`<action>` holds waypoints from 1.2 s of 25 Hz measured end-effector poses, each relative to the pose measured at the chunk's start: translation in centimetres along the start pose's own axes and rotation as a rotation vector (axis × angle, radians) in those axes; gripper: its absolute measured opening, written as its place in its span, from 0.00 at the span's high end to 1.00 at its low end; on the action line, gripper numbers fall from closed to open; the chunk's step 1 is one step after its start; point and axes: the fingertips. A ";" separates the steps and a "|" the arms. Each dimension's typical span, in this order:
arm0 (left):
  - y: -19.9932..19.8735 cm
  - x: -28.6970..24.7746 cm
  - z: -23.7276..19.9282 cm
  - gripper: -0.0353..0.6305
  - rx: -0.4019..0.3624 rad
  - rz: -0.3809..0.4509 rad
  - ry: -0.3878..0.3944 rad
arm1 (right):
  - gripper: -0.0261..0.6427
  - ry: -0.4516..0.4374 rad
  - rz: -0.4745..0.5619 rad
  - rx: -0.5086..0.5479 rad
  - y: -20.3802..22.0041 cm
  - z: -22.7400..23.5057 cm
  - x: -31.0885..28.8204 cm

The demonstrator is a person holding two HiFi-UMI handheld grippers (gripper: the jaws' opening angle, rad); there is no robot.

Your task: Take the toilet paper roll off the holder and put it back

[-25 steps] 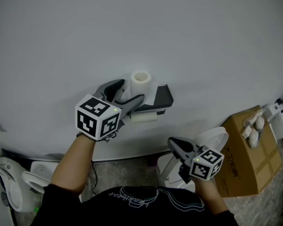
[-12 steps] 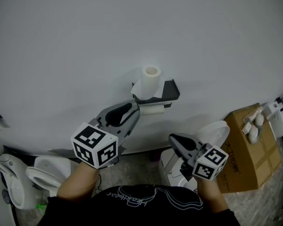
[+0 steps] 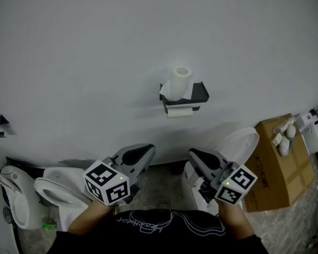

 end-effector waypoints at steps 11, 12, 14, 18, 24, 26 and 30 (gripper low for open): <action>2.2 1.9 1.5 0.94 0.044 0.004 0.039 | 0.96 -0.003 -0.002 -0.011 1.6 -2.4 0.4; 2.2 2.0 1.6 0.94 0.042 0.004 0.041 | 0.96 -0.001 -0.004 -0.008 1.7 -2.4 0.5; 2.4 1.9 2.0 0.94 0.030 -0.003 0.041 | 0.96 0.002 -0.004 -0.004 1.8 -2.4 0.7; 2.4 1.6 2.5 0.94 0.007 -0.018 0.046 | 0.96 0.010 -0.009 -0.003 1.9 -2.4 0.8; 2.2 1.6 2.1 0.94 0.016 -0.017 0.046 | 0.96 0.022 -0.027 -0.004 2.2 -2.2 0.6; 2.2 1.5 2.0 0.94 0.019 -0.016 0.046 | 0.96 0.019 -0.030 -0.003 2.3 -2.2 0.5; 2.3 1.5 2.2 0.94 0.024 -0.017 0.049 | 0.96 0.018 -0.033 -0.002 2.3 -2.2 0.5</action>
Point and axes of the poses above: the fingertips, and each gripper's own axes: x backward along the fingers, z to its right, y out of its underside, and after that the axes turned 7 degrees about y, right-handed
